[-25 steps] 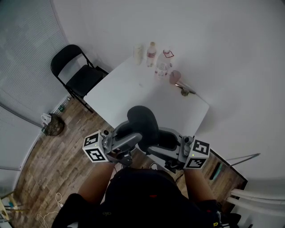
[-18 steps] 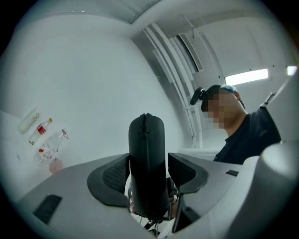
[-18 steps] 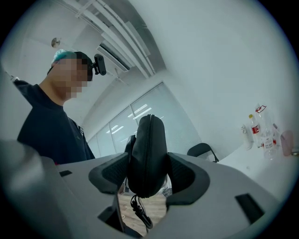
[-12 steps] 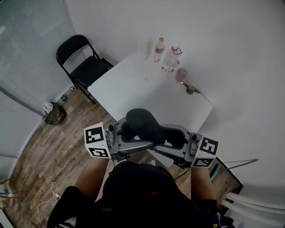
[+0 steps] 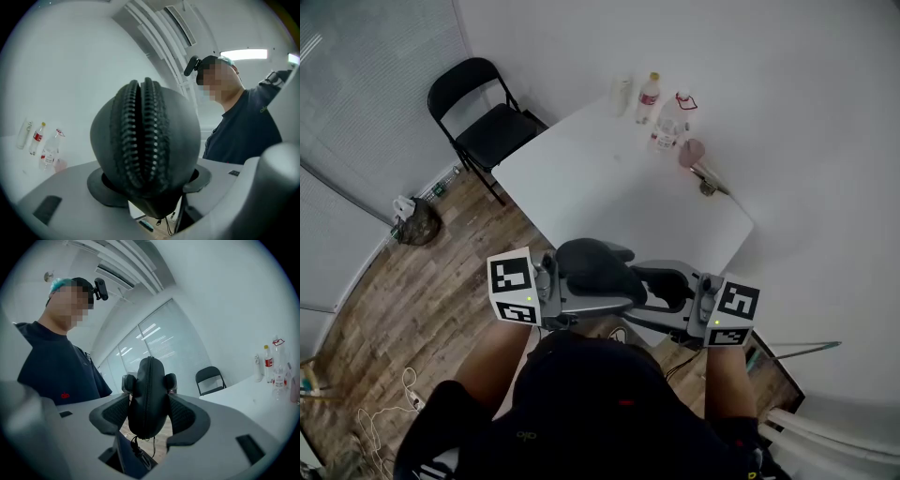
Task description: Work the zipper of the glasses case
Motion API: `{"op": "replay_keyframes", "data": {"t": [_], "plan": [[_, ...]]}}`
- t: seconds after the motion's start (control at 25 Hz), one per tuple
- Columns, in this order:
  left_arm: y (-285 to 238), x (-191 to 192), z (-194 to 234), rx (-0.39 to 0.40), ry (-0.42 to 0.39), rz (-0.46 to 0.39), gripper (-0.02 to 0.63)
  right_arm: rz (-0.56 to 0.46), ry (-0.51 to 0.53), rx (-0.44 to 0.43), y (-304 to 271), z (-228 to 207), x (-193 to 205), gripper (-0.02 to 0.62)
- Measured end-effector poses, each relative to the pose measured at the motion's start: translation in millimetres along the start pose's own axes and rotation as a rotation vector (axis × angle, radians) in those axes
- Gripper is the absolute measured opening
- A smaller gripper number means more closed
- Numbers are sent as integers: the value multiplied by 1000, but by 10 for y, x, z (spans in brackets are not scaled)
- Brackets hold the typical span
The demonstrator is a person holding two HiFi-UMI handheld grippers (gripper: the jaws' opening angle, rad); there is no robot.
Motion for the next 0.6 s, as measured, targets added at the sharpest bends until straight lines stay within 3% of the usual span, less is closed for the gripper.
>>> {"op": "replay_keyframes", "data": {"t": [0.2, 0.4, 0.52, 0.6], "plan": [[75, -109, 56, -52, 53, -112, 288, -70, 49, 47, 26, 1, -141, 268], [206, -437, 277, -127, 153, -308, 287, -251, 112, 150, 347, -94, -298, 268], [290, -669, 458, -192, 200, -402, 285, -338, 227, 347, 550, -224, -271, 249], [321, -762, 472, -231, 217, -444, 285, -357, 264, 481, 593, -251, -151, 149]]}}
Point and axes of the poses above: the fingertips, and each gripper's own axes: y backward along the fingers, z to its left, x out of its underside, the point moved 3 cm from there along y, backward along the fingers, and after that the axes turned 5 degrees about -x, right-handed, at the moved point
